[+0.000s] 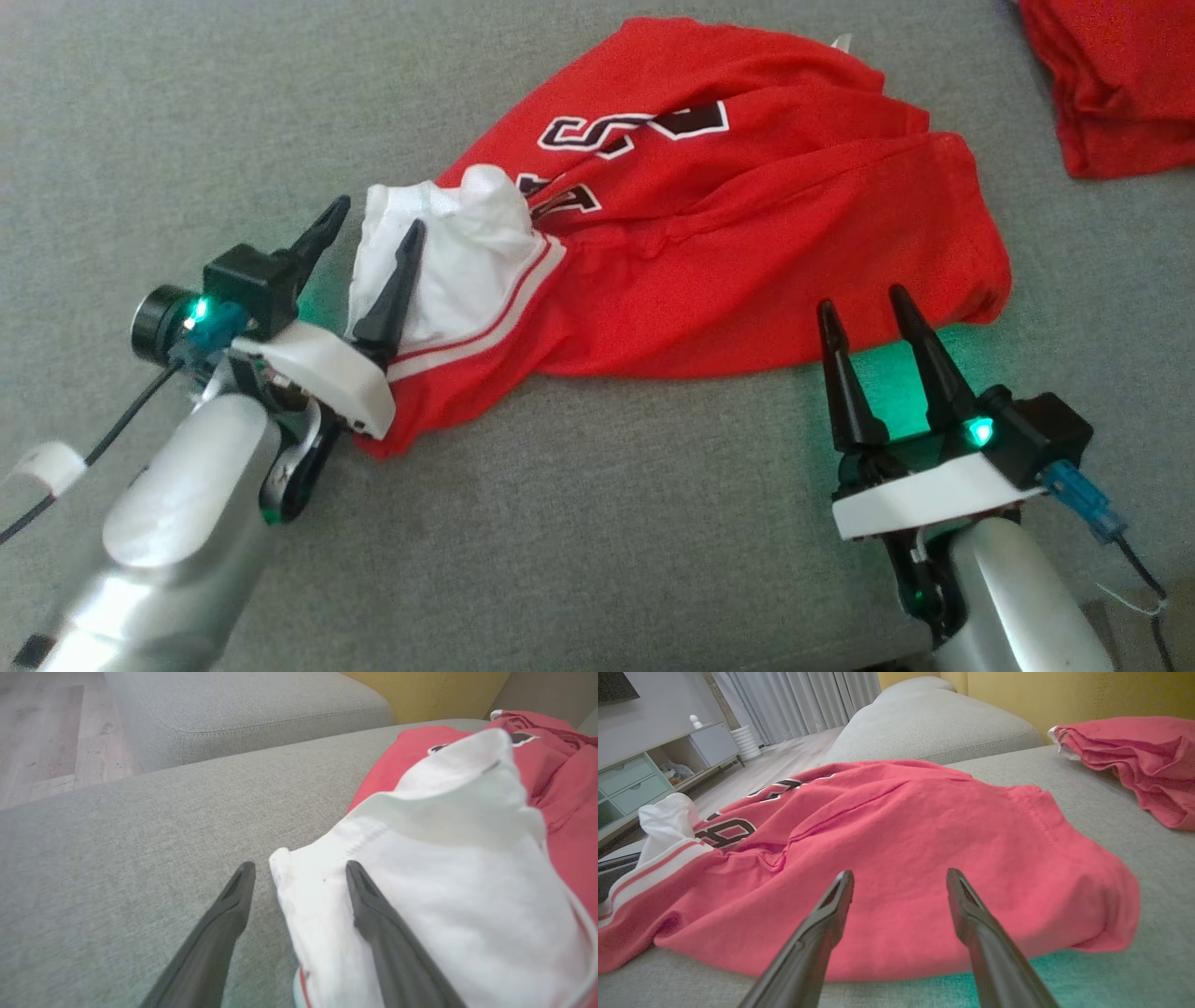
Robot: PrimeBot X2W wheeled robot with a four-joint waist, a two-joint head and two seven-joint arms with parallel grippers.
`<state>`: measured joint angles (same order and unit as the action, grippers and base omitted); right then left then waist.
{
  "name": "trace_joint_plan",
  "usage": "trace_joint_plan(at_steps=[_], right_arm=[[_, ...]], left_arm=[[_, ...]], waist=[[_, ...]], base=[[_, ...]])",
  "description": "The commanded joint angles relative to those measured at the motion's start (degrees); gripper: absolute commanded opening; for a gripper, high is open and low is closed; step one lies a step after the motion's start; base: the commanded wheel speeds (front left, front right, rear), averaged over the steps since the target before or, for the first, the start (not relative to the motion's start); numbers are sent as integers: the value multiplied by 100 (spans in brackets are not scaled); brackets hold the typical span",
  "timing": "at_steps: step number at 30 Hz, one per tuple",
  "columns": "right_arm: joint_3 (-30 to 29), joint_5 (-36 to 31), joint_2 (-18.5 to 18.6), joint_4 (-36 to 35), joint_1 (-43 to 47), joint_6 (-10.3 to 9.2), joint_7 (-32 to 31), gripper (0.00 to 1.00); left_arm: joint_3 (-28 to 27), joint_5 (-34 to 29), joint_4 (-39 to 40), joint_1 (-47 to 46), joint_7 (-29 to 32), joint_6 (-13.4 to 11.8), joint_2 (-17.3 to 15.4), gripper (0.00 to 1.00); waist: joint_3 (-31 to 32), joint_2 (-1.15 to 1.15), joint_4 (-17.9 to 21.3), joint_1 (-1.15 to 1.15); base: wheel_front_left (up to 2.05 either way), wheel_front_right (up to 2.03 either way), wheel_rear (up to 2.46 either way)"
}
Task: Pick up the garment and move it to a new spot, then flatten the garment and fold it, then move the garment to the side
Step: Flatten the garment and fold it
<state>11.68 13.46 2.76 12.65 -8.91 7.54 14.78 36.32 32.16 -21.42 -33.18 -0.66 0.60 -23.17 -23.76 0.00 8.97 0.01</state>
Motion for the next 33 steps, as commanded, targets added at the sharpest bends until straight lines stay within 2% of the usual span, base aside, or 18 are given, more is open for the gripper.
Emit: trace_joint_plan(at_steps=[1, 5, 11, 21, 22, 24, 25, 29, 33], right_arm=[[88, -65, 11, -202, -87, -5, 22, 100], [57, -104, 11, -217, -127, -5, 22, 100], [154, -128, 11, -205, -167, -5, 22, 100], [241, -90, 11, -189, -244, -5, 22, 100], [248, -83, 11, -188, -250, -5, 22, 100], [252, -73, 11, -190, -255, -5, 22, 100], [245, -69, 11, -194, -250, -5, 22, 100], [181, -83, 11, -199, -189, -5, 22, 100], [61, -172, 11, -249, -148, -5, 22, 100]], left_arm=[[-189, -65, 56, -312, -78, 39, -139, 100], [-102, -151, -225, -496, -146, 100, -70, 100], [-70, -242, -732, -708, -112, -6, -34, 100], [-3, -197, -1211, -940, 25, 43, 41, 100], [10, -197, -1254, -961, 51, 55, 40, 75], [23, -180, -1311, -981, 77, 71, 46, 11], [32, -170, -1324, -979, 102, 77, 47, 0], [55, -109, -1275, -935, 172, 125, 24, 0], [32, -167, -1041, -925, -4, 58, -49, 0]], waist=[[-64, 0, 18, -1], [-129, 0, 4, -1], [-172, 0, 0, -1], [-237, 0, 90, -1], [-238, 0, 103, -1], [-228, 0, 120, -1], [-215, 0, 124, -1], [-108, 0, 93, -1], [6, 0, 18, -1]], base=[[0, 0, 0], [0, 0, 0], [0, 0, 0], [0, 0, 0], [0, 0, 0], [0, 0, 0], [0, 0, 0], [0, 0, 0], [0, 0, 0]])
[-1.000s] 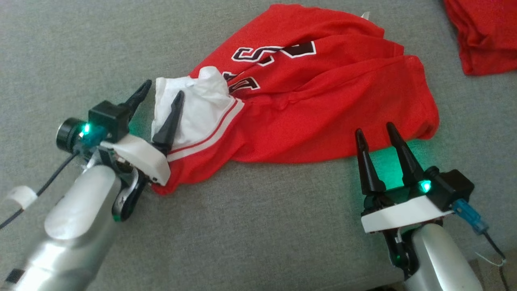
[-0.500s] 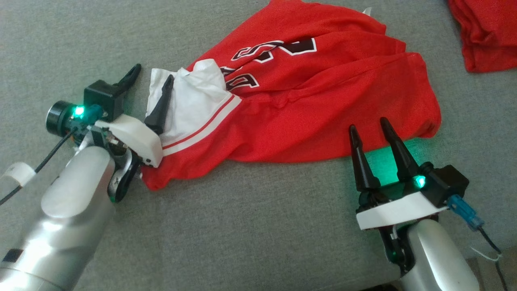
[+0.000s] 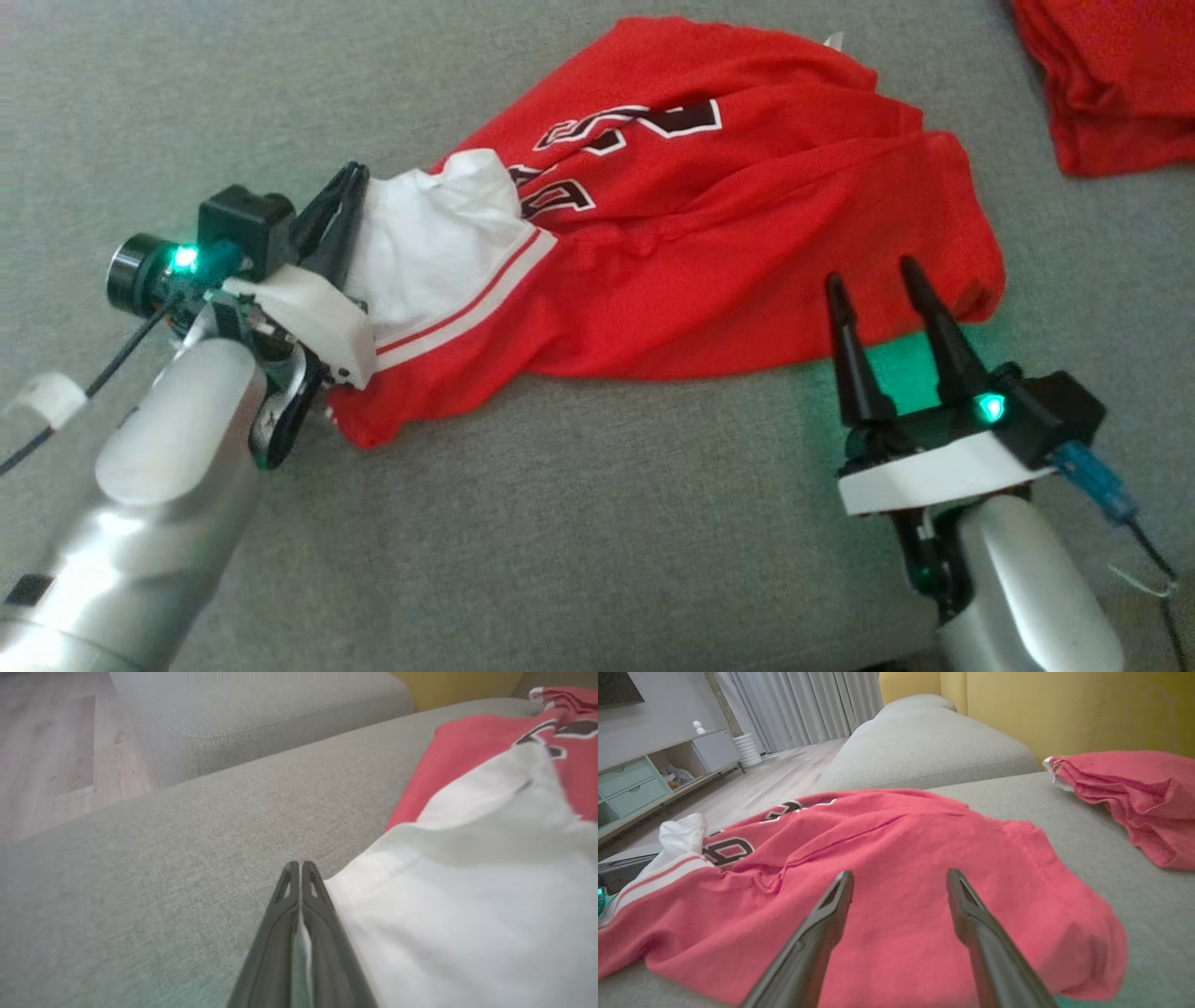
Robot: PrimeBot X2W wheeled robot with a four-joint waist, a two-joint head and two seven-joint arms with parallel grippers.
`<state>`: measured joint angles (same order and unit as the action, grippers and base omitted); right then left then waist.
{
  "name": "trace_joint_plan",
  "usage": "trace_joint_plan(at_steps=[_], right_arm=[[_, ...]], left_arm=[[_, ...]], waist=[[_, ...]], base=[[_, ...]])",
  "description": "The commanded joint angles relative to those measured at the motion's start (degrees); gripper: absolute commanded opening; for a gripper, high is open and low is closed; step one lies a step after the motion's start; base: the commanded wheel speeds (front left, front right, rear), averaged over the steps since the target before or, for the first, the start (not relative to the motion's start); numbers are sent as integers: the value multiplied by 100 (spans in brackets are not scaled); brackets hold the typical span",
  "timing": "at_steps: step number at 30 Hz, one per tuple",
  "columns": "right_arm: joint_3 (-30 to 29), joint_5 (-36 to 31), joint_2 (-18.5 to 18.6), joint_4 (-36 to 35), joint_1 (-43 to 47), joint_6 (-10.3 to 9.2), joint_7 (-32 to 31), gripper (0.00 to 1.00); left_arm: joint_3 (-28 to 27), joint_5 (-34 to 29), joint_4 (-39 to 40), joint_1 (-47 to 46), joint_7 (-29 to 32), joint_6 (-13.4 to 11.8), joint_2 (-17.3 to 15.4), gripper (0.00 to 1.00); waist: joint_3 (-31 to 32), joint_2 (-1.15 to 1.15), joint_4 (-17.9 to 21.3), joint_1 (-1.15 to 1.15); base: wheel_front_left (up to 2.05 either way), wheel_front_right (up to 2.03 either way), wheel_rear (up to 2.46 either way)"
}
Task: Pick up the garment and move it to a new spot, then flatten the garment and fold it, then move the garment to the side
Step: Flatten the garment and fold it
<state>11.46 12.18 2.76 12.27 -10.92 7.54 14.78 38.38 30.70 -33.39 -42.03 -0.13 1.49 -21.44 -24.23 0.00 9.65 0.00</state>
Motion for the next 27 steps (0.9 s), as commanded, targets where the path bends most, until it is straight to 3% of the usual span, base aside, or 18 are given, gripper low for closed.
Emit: trace_joint_plan(at_steps=[1, 7, 14, 19, 27], right_arm=[[27, -56, 11, -244, 61, -5, 22, 100], [-393, 42, 133, -400, -28, -5, 22, 100], [-554, 633, 716, 153, -568, -5, 22, 100], [-227, 1673, 1310, 937, -1072, -5, -178, 100], [574, 3546, 2247, 1349, -1592, -5, -1325, 100]], left_arm=[[-189, -45, 265, -38, -122, -62, -258, 0], [-367, 7, 1297, 15, -390, -86, -534, 0], [-703, 229, 2894, 232, -176, -252, -1033, 0], [-853, 246, 3790, 381, -6, -439, -1318, 0], [-837, 251, 4212, 507, 101, -559, -1392, 0]], waist=[[94, 0, -79, 0], [282, 0, -267, 0], [289, 0, -395, 0], [232, 0, -518, 0], [65, 0, -710, 0]], base=[[0, 0, 0], [0, 0, 0], [0, 0, 0], [0, 0, 0], [0, 0, 0]])
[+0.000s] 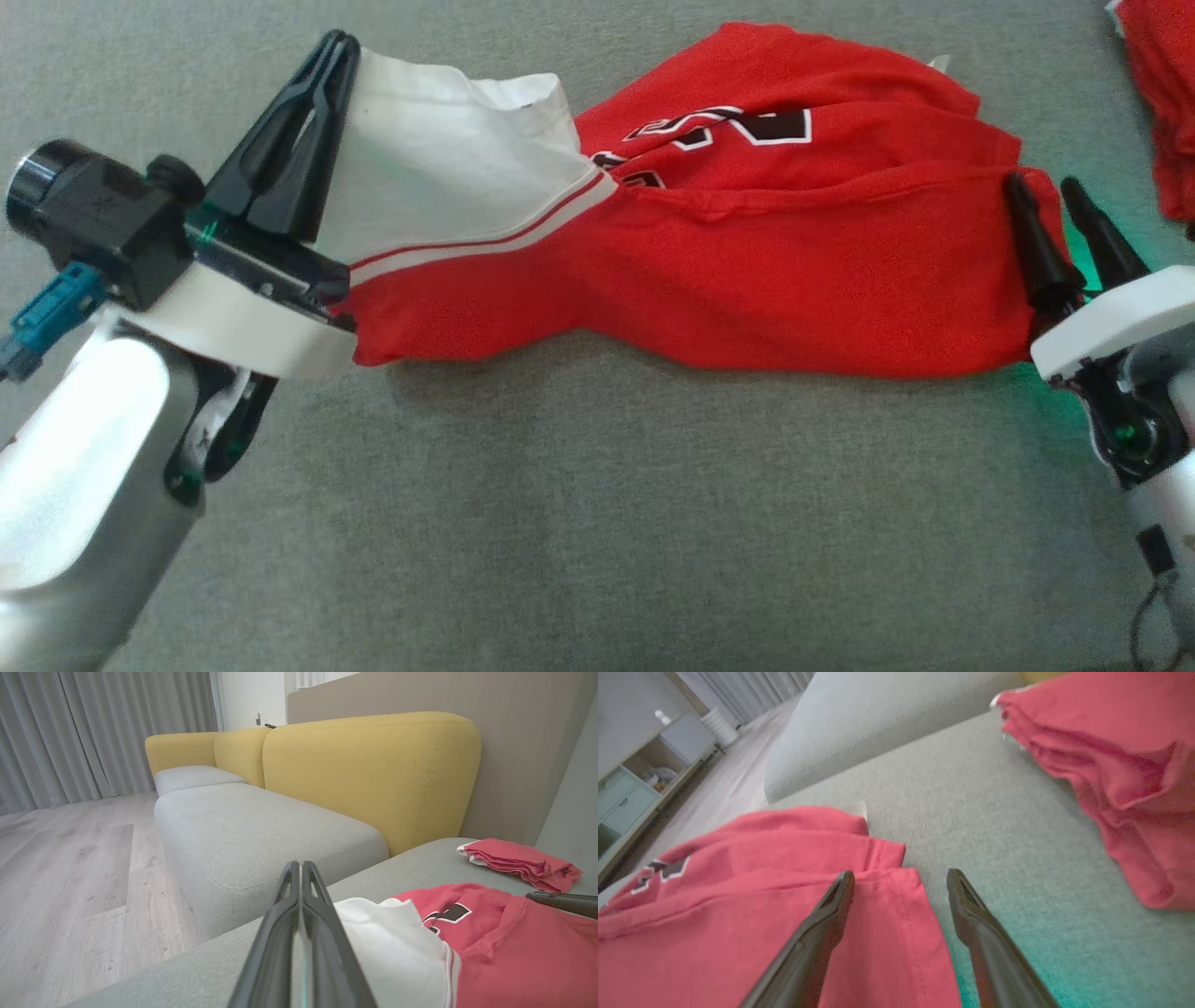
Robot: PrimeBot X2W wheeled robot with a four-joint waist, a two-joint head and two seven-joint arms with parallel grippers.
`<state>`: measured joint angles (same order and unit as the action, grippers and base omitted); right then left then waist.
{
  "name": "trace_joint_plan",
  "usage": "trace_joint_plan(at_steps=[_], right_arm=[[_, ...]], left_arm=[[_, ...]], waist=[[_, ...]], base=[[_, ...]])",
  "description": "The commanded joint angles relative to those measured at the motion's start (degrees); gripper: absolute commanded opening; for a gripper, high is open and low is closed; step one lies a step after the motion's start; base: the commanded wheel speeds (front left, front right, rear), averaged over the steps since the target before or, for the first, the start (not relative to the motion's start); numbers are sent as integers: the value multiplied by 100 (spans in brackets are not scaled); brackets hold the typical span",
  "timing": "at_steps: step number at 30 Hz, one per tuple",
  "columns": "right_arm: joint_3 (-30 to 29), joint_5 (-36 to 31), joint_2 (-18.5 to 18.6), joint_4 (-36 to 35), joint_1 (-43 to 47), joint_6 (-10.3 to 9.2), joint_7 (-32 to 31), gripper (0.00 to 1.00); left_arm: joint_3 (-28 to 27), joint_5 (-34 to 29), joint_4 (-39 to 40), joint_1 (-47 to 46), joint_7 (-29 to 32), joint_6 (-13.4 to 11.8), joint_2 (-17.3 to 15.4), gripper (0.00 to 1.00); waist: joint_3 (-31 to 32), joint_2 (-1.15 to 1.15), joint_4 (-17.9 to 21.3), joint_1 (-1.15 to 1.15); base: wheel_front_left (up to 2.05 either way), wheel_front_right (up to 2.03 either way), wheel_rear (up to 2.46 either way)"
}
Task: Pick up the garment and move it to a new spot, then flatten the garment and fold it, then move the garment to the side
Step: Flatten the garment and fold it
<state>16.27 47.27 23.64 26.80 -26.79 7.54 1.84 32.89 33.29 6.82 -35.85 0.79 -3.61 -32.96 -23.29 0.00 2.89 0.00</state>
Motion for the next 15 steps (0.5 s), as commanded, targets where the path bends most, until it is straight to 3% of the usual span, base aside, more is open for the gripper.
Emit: trace_joint_plan(at_steps=[1, 6, 7, 8, 9, 10, 15], right_arm=[[200, 133, 256, -63, -33, -5, -134, 100], [698, 306, 545, 181, -142, -5, -400, 100], [764, 311, 579, 220, -167, -5, -367, 87], [826, 300, 607, 259, -193, -5, -313, 40], [896, 291, 625, 286, -215, -5, -253, 15], [984, 253, 656, 354, -271, -5, -61, 0], [1149, 24, 825, 451, -447, -5, 442, 0]], left_arm=[[-270, -9, 194, -106, 14, -52, -227, 0], [-218, -11, 184, -104, -10, -47, -188, 0], [-211, -9, 177, -105, -16, -44, -184, 0], [-204, -9, 168, -106, -23, -41, -179, 0], [-199, -17, 155, -106, -39, -40, -179, 0], [-188, -36, 114, -93, -77, -40, -184, 0], [-187, -60, 21, -43, -224, -34, -194, 0]], waist=[[-45, 0, -58, 0], [-82, 0, -137, 0], [-81, 0, -147, 0], [-74, 0, -156, 0], [-58, 0, -161, 0], [-7, 0, -160, 0], [202, 0, -112, 0]], base=[[0, 0, 0], [0, 0, 0], [0, 0, 0], [0, 0, 0], [0, 0, 0], [0, 0, 0], [0, 0, 0]])
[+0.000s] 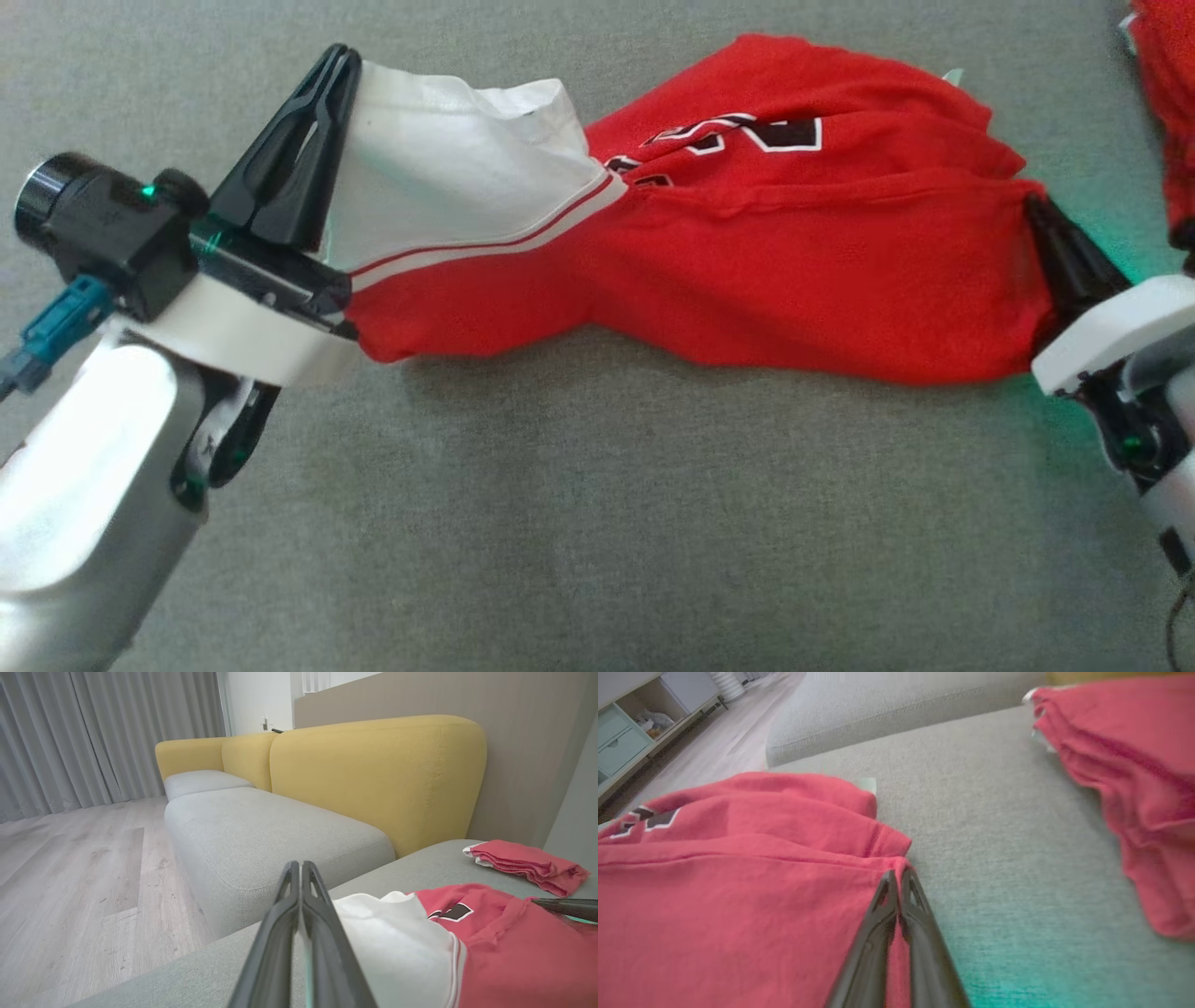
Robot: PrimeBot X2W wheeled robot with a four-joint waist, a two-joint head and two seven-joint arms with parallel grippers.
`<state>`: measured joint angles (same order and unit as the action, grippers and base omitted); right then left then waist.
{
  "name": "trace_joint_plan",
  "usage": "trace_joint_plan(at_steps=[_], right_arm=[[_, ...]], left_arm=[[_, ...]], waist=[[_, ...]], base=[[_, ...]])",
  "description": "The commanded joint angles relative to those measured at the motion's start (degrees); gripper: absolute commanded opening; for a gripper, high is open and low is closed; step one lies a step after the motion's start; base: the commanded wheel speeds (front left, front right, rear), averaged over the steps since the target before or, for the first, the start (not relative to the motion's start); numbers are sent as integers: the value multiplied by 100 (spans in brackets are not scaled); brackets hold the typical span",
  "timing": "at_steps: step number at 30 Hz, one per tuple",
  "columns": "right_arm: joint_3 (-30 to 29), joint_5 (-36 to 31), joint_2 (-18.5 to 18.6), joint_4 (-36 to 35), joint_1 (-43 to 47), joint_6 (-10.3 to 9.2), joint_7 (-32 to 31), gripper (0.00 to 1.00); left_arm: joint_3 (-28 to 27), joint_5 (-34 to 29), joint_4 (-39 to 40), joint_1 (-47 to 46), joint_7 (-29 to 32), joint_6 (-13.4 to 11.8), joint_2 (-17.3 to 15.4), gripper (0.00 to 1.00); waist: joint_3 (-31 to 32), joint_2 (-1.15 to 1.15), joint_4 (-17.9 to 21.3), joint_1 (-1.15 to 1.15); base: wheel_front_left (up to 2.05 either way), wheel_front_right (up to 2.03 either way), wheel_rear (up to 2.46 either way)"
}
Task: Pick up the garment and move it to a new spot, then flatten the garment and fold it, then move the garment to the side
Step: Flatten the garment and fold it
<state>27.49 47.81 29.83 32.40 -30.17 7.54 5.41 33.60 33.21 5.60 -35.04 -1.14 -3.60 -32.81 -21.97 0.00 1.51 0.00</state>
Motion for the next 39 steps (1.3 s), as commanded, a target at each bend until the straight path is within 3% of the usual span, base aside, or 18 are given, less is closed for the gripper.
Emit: trace_joint_plan(at_steps=[1, 8, 14, 21, 25, 33, 39], right_arm=[[21, -57, 232, -113, -143, -5, 178, 0], [-262, -388, 495, -416, -349, -5, 688, 0], [-1044, -925, 761, -1210, -332, -5, 810, 0], [-2104, -1691, 819, -2680, -497, -5, 200, 0], [-2162, -1899, 666, -3071, -882, -5, -402, 0], [-1571, -1757, 290, -2062, -2135, -5, -845, 0], [-1187, -1809, 53, -1022, -3199, -5, -403, 0]], left_arm=[[-263, -64, 141, -117, -68, -36, -218, 0], [-335, -132, 347, -55, -221, -70, -351, 0], [-562, -166, 854, -154, -219, -111, -635, 0], [-1019, -189, 1468, -952, 20, -49, -1011, 0], [-1141, -65, 1274, -1696, 237, 183, -1051, 0], [-807, -320, -319, -3075, 299, 669, -705, 0], [-679, -744, -1647, -4192, -275, 789, -295, 0]], waist=[[128, 0, 45, 0], [530, 0, 194, 0], [1035, 0, 313, 0], [1464, 0, 367, 0], [1476, 0, 367, 0], [750, 0, 141, 0], [82, 0, -12, 0]], base=[[0, 0, 0], [0, 0, 0], [0, 0, 0], [0, 0, 0], [0, 0, 0], [0, 0, 0], [0, 0, 0]])
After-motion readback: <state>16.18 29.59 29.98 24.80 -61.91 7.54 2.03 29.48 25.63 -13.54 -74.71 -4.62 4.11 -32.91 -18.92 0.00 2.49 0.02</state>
